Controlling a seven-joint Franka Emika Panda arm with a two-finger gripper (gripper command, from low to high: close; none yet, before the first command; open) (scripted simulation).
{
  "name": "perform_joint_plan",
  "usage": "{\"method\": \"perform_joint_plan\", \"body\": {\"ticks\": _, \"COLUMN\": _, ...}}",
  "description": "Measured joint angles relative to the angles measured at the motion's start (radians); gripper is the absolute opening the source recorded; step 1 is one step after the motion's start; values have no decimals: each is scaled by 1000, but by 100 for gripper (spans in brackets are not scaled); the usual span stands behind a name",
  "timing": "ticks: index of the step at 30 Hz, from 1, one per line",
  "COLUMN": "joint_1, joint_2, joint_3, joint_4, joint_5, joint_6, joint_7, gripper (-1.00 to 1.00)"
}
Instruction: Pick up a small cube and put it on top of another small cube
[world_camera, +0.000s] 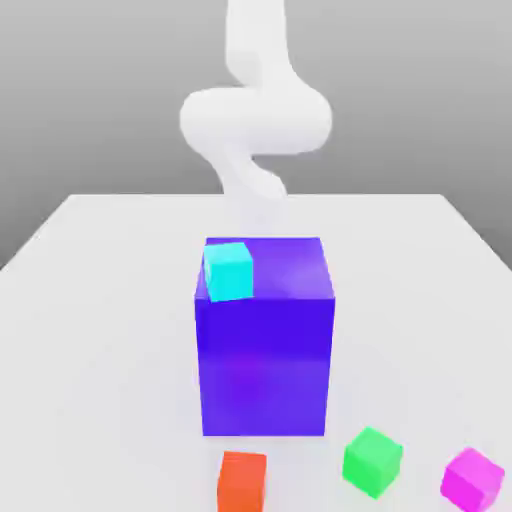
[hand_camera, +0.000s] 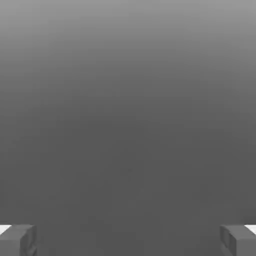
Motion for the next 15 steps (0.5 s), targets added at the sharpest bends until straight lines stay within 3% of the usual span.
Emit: {"method": "perform_joint_plan", "body": {"ticks": 15, "joint_1": 75, "joint_2": 549, "joint_3": 147, "joint_4": 13, "joint_5": -91, "joint_6": 156, "joint_7": -24, "gripper": 0}}
